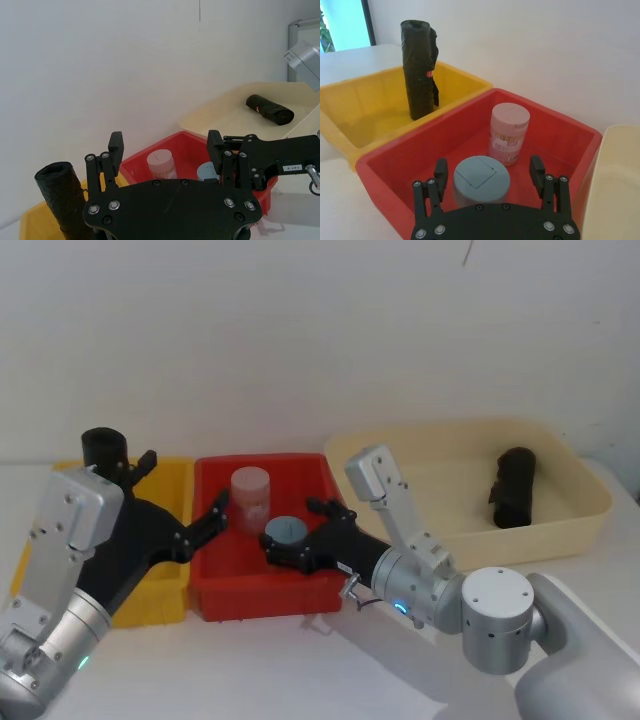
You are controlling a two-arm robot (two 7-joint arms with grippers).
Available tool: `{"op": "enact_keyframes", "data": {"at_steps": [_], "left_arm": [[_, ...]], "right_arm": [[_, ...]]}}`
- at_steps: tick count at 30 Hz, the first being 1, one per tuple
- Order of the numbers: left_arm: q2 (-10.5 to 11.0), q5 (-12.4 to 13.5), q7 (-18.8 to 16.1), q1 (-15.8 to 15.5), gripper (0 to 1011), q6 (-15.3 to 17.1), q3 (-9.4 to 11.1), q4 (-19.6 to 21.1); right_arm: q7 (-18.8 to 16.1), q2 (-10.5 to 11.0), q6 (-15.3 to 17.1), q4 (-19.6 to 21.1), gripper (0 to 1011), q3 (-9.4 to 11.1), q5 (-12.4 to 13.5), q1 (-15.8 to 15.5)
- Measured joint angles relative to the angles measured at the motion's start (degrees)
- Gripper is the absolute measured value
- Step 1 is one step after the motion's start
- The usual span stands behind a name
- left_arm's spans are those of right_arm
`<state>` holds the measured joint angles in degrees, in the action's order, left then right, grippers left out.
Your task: Pick up the garbage bag with the one hand and transfer it to the other hand.
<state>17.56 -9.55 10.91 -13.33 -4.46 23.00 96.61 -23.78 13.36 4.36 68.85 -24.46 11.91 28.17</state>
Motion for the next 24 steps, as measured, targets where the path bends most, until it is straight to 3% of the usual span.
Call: {"op": "enact_keyframes", "data": {"at_steps": [21, 24], "left_arm": [[0.0, 0.0, 0.0, 0.0, 1001, 0.0, 0.0, 0.0], [0.0, 0.0, 0.0, -0.01, 1001, 0.0, 0.0, 0.0]], "right_arm": [[-0.1, 0.0, 2.48, -0.72, 1000, -1.08, -0.26, 0.83], [0.33, -0.13, 3.39, -0.81, 961, -1.11, -0.57, 1.0]]}}
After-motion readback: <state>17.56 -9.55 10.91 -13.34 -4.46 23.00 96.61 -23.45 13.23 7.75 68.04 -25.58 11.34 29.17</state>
